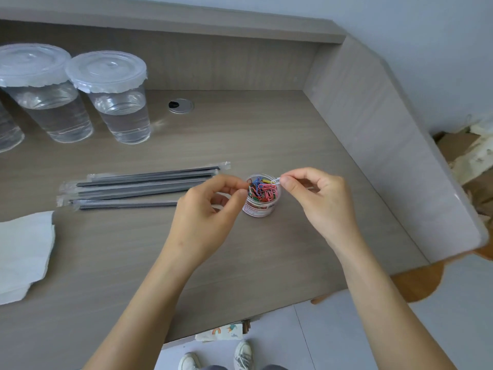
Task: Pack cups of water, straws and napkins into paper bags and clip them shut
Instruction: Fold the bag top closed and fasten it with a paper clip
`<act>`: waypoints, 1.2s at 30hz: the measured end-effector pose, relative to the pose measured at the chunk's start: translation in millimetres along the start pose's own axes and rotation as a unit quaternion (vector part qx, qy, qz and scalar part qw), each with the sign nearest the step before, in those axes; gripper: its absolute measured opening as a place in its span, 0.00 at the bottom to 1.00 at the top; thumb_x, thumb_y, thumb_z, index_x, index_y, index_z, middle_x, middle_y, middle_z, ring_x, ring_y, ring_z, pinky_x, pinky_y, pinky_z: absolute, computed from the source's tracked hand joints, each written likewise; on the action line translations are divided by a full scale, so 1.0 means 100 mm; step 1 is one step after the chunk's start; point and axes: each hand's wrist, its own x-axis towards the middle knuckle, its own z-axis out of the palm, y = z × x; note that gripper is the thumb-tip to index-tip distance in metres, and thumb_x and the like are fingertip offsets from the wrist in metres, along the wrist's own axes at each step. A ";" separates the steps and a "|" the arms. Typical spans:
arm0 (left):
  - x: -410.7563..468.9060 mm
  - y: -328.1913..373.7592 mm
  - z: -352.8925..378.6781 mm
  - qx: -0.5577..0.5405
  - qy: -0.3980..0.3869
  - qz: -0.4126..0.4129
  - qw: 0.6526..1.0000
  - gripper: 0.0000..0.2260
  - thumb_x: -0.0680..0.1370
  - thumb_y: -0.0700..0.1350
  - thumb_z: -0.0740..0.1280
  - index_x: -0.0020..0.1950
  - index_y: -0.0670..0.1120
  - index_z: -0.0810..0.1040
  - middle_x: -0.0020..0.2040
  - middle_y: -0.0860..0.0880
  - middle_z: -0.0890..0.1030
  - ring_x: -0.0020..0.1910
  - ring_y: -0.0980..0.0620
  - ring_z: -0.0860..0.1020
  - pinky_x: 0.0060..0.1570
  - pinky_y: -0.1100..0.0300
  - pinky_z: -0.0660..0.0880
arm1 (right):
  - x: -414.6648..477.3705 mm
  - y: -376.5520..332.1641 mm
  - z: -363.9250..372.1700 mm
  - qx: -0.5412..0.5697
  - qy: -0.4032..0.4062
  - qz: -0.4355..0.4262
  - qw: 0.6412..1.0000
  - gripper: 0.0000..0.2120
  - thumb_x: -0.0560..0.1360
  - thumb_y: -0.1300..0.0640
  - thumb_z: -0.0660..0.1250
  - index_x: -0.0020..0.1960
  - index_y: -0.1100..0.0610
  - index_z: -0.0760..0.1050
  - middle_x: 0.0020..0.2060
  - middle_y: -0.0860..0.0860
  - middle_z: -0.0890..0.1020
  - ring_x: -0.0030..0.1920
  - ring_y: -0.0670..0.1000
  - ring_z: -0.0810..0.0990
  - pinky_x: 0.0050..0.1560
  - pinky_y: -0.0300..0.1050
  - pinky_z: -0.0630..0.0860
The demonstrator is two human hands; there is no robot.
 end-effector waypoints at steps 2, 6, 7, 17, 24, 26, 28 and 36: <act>-0.03 0.01 0.02 -0.015 -0.020 0.006 1.000 0.08 0.75 0.42 0.67 0.40 0.55 0.79 0.32 0.64 0.77 0.30 0.62 0.72 0.31 0.73 0.66 | -0.12 -0.01 -0.06 0.008 0.016 0.023 1.000 0.10 0.72 0.58 0.70 0.35 0.46 0.78 0.29 0.37 0.80 0.33 0.38 0.76 0.36 0.30 0.70; -0.12 0.10 0.09 -0.020 -0.061 0.021 0.998 0.08 0.75 0.42 0.67 0.40 0.56 0.79 0.32 0.64 0.77 0.28 0.62 0.71 0.30 0.74 0.64 | -0.38 0.00 -0.19 0.047 0.049 0.055 0.996 0.10 0.73 0.58 0.68 0.36 0.47 0.78 0.30 0.43 0.81 0.35 0.44 0.78 0.39 0.38 0.73; -0.15 0.14 0.13 -0.020 -0.066 0.027 0.997 0.09 0.75 0.42 0.67 0.40 0.56 0.79 0.31 0.64 0.77 0.28 0.62 0.71 0.30 0.74 0.65 | -0.45 0.00 -0.24 0.059 0.053 0.063 0.995 0.10 0.74 0.59 0.68 0.36 0.47 0.78 0.30 0.43 0.81 0.34 0.42 0.78 0.39 0.36 0.73; -0.76 0.68 1.41 0.013 -0.172 0.129 0.976 0.04 0.72 0.51 0.65 0.43 0.59 0.79 0.41 0.64 0.80 0.41 0.64 0.77 0.41 0.75 0.68 | -1.18 0.35 -1.50 0.159 0.184 0.058 0.968 0.06 0.75 0.64 0.64 0.42 0.56 0.78 0.36 0.45 0.84 0.34 0.46 0.82 0.37 0.33 0.74; -1.21 0.91 3.24 0.068 -0.237 0.156 0.957 0.05 0.73 0.49 0.65 0.44 0.55 0.80 0.37 0.61 0.79 0.39 0.63 0.78 0.39 0.70 0.73 | -1.71 1.29 -3.06 0.126 0.247 0.100 0.956 0.08 0.74 0.65 0.65 0.41 0.55 0.78 0.35 0.46 0.84 0.35 0.46 0.83 0.38 0.32 0.74; -1.24 0.96 3.73 0.084 -0.272 0.155 0.946 0.06 0.75 0.46 0.67 0.43 0.58 0.78 0.36 0.63 0.78 0.40 0.64 0.77 0.38 0.73 0.71 | -1.82 1.54 -3.45 0.129 0.271 0.135 0.944 0.08 0.74 0.65 0.65 0.40 0.56 0.78 0.35 0.47 0.84 0.35 0.46 0.83 0.38 0.31 0.74; -1.23 1.03 4.20 0.097 -0.300 0.151 0.937 0.10 0.75 0.43 0.67 0.41 0.59 0.76 0.35 0.63 0.78 0.40 0.66 0.76 0.37 0.76 0.69 | -1.89 1.80 -3.81 0.123 0.299 0.162 0.932 0.07 0.74 0.65 0.65 0.39 0.57 0.77 0.35 0.47 0.84 0.35 0.46 0.83 0.37 0.31 0.74; -0.76 1.10 6.27 0.103 -0.367 0.137 0.914 0.02 0.75 0.47 0.67 0.46 0.53 0.79 0.35 0.61 0.77 0.39 0.65 0.75 0.37 0.75 0.69 | -1.55 3.04 -5.13 0.043 0.332 0.244 0.910 0.05 0.71 0.59 0.64 0.36 0.56 0.72 0.36 0.45 0.84 0.41 0.47 0.83 0.42 0.45 0.76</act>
